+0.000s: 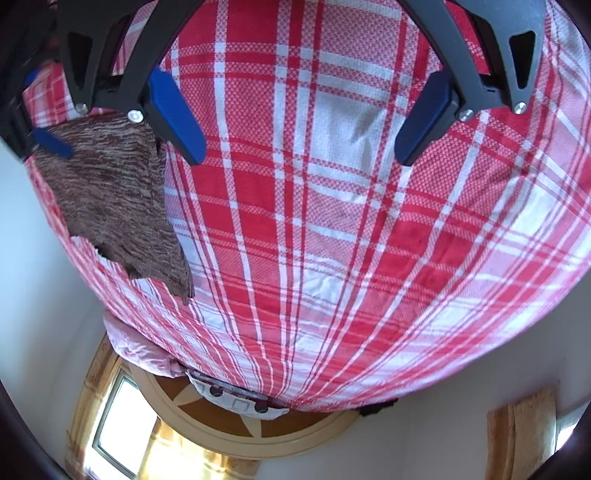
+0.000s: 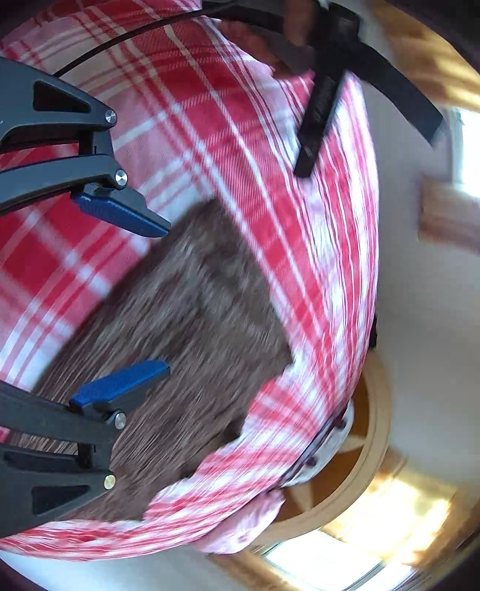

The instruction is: Fold small clothes

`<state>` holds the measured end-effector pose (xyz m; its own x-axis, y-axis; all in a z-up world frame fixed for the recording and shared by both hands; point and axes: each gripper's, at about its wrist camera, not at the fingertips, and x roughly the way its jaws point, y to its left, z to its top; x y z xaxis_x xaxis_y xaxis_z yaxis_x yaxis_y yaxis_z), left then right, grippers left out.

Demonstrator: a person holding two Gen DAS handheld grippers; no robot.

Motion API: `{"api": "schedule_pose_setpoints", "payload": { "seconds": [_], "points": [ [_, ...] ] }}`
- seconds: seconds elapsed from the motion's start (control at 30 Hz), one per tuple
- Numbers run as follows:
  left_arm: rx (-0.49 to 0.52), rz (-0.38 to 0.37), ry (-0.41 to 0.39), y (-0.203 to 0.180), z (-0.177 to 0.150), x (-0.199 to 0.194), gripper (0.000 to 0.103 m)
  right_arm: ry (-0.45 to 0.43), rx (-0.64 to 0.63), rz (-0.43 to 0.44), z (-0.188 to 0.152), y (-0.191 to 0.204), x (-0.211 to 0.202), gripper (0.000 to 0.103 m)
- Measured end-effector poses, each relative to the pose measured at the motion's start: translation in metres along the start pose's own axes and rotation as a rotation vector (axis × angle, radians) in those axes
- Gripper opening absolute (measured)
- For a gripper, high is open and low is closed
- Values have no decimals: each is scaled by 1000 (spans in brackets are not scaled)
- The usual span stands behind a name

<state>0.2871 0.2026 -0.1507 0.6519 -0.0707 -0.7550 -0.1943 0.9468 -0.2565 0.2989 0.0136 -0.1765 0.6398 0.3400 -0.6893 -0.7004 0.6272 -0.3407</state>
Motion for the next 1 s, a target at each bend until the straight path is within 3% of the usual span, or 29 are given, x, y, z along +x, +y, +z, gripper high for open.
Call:
{"api": "schedule_pose_setpoints", "payload": {
  "seconds": [0.2,0.5,0.6,0.63,0.7,0.9,1.0],
  "points": [
    [-33,-70,31,9,4,4,103,9,-107,-26,9,41,19,70],
    [-59,-186,51,15,20,17,103,-24,-129,-119,16,44,37,70],
    [-22,-197,67,6,27,26,103,-27,-135,-113,16,46,38,57],
    [-7,-201,66,2,29,28,103,-27,-132,-118,15,46,38,41],
    [38,-233,72,-10,35,34,103,-12,-110,-115,15,42,42,26],
    [116,-295,68,-40,55,54,102,-5,-50,-87,13,33,45,26],
    [116,-324,48,-47,68,66,92,-11,-34,-78,11,31,45,26]
  ]
}}
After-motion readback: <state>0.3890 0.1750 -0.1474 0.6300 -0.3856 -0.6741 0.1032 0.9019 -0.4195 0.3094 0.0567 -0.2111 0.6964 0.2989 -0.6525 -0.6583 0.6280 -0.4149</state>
